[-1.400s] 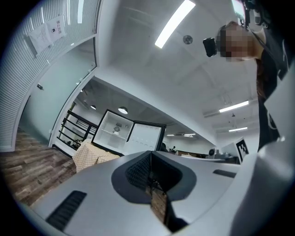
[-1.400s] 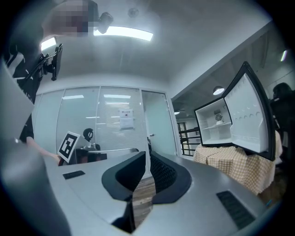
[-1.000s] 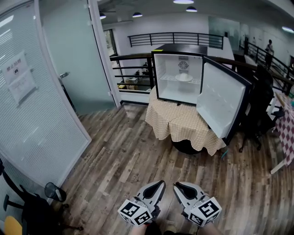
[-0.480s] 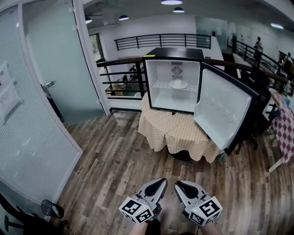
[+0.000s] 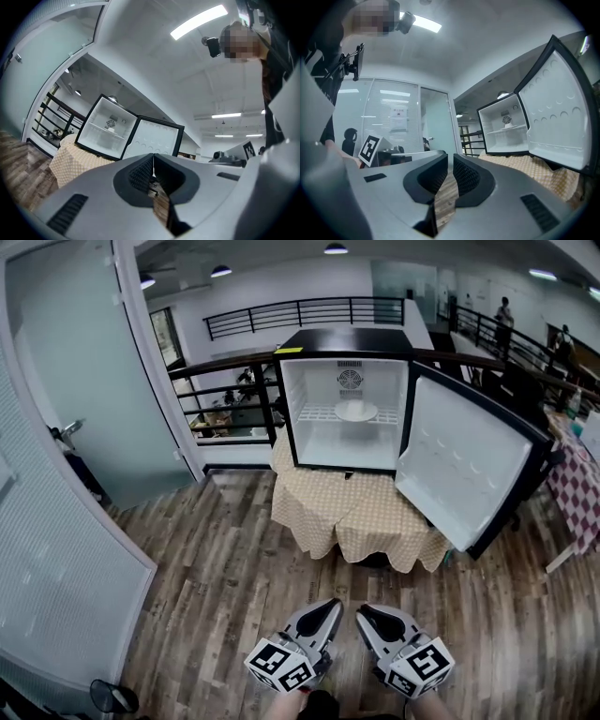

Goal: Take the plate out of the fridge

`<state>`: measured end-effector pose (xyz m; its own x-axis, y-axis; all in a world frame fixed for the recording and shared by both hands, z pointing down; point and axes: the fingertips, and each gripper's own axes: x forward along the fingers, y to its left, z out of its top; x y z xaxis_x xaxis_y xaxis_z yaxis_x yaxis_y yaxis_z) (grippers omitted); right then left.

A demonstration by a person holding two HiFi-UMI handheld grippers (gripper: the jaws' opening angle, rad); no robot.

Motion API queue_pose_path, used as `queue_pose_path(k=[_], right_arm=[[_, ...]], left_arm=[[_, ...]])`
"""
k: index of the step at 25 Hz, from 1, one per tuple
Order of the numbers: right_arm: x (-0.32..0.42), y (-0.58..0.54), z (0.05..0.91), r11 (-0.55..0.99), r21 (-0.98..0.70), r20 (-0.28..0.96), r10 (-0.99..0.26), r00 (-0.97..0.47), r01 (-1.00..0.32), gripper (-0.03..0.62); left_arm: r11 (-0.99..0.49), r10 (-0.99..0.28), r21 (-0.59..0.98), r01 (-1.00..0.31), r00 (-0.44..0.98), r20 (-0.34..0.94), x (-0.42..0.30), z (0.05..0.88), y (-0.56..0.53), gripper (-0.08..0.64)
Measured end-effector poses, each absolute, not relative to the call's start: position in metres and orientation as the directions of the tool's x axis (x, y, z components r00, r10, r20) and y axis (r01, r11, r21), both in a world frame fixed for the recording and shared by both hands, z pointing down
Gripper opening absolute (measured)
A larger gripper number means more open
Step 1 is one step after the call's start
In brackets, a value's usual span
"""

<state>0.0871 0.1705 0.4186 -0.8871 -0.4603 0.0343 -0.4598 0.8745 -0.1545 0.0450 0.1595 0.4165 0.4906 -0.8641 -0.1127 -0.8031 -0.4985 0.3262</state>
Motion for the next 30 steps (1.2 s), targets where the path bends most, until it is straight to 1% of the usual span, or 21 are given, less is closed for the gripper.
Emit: queue_pose_path(k=[6,10,14,23,30], right_arm=[[0.062,0.139,0.425,0.836,-0.188,0.035,-0.519,-0.854,-0.516,0.055],[0.041,0.124,0.429,0.82,-0.198,0.034,-0.541,-0.84,-0.536,0.055],[0.03,0.115,0.432,0.804,-0.198,0.047,-0.564,-0.824,-0.561,0.055],[0.026,0.09,0.44,0.768,-0.22,0.075,-0.601,-0.796,-0.601,0.055],[0.002,0.052,0.441,0.779,-0.215,0.064,-0.591,-0.804,-0.589,0.055]], left_arm=[[-0.557,-0.824,0.329,-0.763,0.556,-0.107,0.024,0.419,0.129,0.011],[-0.573,-0.812,0.331,-0.75,0.575,-0.1,0.002,0.425,0.112,0.011],[-0.6,-0.791,0.335,-0.727,0.603,-0.107,-0.006,0.425,0.096,0.011],[-0.639,-0.75,0.364,-0.677,0.654,-0.101,-0.003,0.433,0.075,0.011],[-0.628,-0.761,0.365,-0.688,0.641,-0.1,-0.027,0.438,0.038,0.011]])
